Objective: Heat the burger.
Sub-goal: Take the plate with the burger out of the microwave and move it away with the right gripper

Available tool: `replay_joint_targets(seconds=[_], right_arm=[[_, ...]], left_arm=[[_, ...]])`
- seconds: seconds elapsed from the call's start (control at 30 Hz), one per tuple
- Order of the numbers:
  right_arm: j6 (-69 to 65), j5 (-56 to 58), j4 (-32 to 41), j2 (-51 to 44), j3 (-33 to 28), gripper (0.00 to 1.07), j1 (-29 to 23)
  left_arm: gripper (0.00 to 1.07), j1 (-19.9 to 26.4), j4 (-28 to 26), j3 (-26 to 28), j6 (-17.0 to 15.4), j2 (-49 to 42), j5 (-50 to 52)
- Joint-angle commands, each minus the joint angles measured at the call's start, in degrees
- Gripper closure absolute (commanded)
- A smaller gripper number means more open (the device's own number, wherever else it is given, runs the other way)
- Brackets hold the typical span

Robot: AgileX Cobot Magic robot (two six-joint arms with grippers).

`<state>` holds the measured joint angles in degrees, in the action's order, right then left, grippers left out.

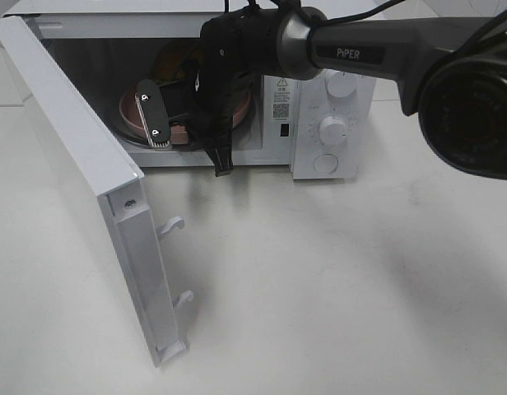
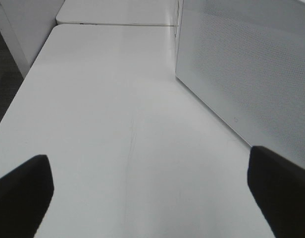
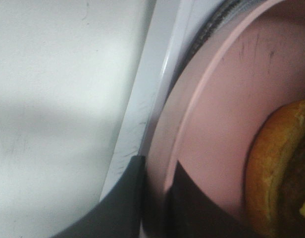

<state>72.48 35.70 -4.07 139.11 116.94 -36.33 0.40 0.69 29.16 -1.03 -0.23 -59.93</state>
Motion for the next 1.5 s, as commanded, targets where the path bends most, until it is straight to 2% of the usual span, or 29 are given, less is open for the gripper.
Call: replay_joint_targets(seconds=[0.03,0.1,0.17,0.3,0.37,0.47,0.53,0.73,0.8,1.5], right_arm=[[2.58,-0.69,0.69,-2.41,-2.18,1.05,0.06],[3.15,-1.49,0.69,-3.21,-3.44,1.05,0.06],[5.84,-6.07,0.69,-6.88,-8.37,1.05,0.06],[8.54,-9.68,1.72,-9.57,-11.97,1.05,0.23],[12.55,-11.0,4.07,-11.92,-15.53,1.05,0.23],[14.15,-11.34,4.7,-12.55,-16.5,1.05,0.23],[20.97,-12.49,8.37,-15.18,-20.97,1.05,0.74],[25.95,-13.06,12.26,-17.76,-24.81,1.05,1.03],[28.36,-13.12,14.27,-20.4,-27.85,1.05,1.6],[30.94,-14.38,14.38,-33.0,-44.29,1.05,2.92]], left_arm=[[0.07,0.23,-0.11,-0.23,-0.06,-1.32,0.46],[0.07,0.23,-0.11,-0.23,-0.06,-1.32,0.46],[0.07,0.23,-0.11,-0.23,-0.06,-1.32,0.46],[0.07,0.23,-0.11,-0.23,-0.06,-1.32,0.46],[0.07,0.23,-0.11,-0.23,-0.06,-1.32,0.46],[0.07,0.23,-0.11,-0.23,-0.06,-1.32,0.46],[0.07,0.23,-0.11,-0.23,-0.06,-1.32,0.46],[0.07,0.23,-0.11,-0.23,-0.06,-1.32,0.46],[0.07,0.23,-0.11,-0.23,-0.06,-1.32,0.46],[0.07,0.23,-0.11,-0.23,-0.06,-1.32,0.46]])
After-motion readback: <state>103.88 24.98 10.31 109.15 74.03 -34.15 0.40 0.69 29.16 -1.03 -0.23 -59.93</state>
